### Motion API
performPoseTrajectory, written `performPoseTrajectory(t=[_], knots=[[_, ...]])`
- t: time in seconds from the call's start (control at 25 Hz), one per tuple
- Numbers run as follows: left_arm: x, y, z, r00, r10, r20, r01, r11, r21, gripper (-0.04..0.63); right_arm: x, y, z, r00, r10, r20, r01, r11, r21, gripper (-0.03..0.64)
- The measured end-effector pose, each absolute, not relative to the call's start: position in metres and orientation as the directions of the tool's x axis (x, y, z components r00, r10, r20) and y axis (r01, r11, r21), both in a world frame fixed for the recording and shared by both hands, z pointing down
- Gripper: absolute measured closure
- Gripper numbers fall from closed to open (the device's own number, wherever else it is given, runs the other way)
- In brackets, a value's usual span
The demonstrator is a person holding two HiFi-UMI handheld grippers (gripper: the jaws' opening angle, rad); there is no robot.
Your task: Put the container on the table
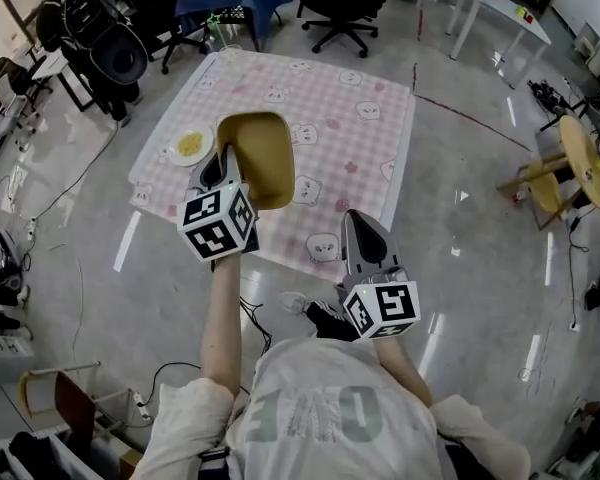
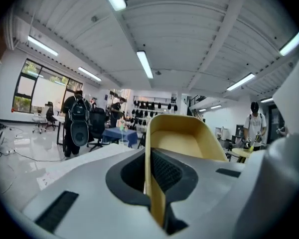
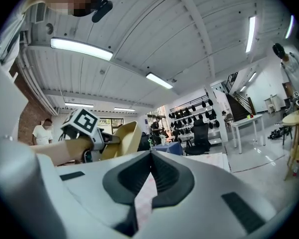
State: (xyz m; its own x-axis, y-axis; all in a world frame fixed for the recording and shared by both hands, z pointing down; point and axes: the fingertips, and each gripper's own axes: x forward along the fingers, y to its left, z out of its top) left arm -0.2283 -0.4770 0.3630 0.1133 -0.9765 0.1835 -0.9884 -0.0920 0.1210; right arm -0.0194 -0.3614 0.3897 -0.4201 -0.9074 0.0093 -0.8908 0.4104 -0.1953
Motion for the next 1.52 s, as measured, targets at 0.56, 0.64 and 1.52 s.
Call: performPoseTrajectory(t=[0.56, 0.64, 1.52], knots=[[-0.236, -0.615, 0.552, 0.172, -0.668, 0.724, -0.984, -0.089, 0.151, 0.568, -0.003, -0.399, 0.427, -0.361, -0.926, 0.109, -0.914, 0.327, -0.241, 0.588], [-0.24, -0.62, 0.563, 0.166, -0.643, 0.748, -0.985, -0.078, 0.152, 0.568, -0.003, -0.403, 0.43, -0.356, -0.926, 0.122, -0.915, 0.319, -0.247, 0.589], [-0.241, -0.629, 0.606, 0.15, -0.587, 0.796, -0.985, -0.019, 0.171, 0.565, -0.003, -0.42, 0.437, -0.353, -0.925, 0.14, -0.913, 0.308, -0.266, 0.588]])
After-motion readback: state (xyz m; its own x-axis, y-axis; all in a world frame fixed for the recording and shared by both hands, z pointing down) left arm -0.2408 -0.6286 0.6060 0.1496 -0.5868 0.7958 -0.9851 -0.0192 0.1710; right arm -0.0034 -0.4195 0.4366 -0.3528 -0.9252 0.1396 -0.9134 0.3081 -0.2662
